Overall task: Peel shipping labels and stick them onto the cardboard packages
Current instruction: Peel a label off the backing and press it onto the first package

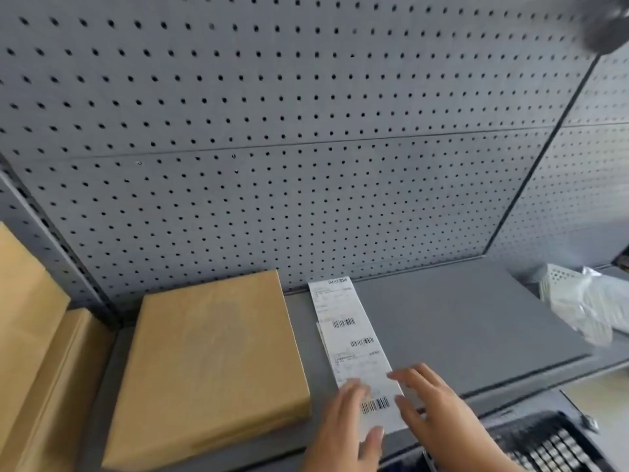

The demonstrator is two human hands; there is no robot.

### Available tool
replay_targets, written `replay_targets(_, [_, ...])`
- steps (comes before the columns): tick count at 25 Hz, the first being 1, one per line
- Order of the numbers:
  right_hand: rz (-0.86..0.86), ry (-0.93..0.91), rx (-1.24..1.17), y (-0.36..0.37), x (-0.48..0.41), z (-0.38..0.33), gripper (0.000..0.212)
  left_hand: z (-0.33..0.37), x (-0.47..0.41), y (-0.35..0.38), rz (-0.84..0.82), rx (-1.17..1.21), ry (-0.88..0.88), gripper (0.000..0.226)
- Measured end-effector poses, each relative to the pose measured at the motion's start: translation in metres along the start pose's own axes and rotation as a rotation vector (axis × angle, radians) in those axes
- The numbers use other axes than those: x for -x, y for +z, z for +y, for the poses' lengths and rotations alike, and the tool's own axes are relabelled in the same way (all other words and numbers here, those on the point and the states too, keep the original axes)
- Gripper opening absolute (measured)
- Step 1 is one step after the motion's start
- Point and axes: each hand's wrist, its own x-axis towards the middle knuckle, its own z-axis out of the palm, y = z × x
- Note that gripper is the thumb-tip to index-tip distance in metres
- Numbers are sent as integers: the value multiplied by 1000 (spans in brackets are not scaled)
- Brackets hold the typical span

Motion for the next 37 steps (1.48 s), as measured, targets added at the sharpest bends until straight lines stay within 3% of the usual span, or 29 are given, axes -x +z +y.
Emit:
replay_targets(6, [-307, -42, 250, 5, -31, -5, 77, -4, -31, 10, 34, -257, -113, 61])
replay_targets(9, [-404, -26, 324, 4, -34, -3, 91, 0, -35, 5, 158, -178, -135, 62])
replay_targets(15, [-221, -8, 225, 15, -34, 5, 63, -4, -52, -1, 204, 73, -237, 56])
replay_targets(19, [-55, 50, -35, 24, -29, -2, 52, -6, -59, -2, 262, 220, -312, 55])
replay_targets(21, [-8, 170, -187, 22, -32, -11, 50, -5, -62, -3, 291, 259, -357, 52])
replay_targets(24, [19, 347, -389, 17, -41, -14, 39, -3, -66, -5, 309, 354, -414, 52])
replay_targets(29, [-2, 416, -753, -10, -47, -24, 24, 7, -71, -12, 376, 587, -425, 43])
replay_targets(33, [-3, 413, -875, -24, -44, -23, 27, 20, -80, -23, 473, 703, -421, 43])
replay_targets(37, [-14, 392, -896, -30, -42, -18, 28, 34, -84, -36, 538, 815, -489, 20])
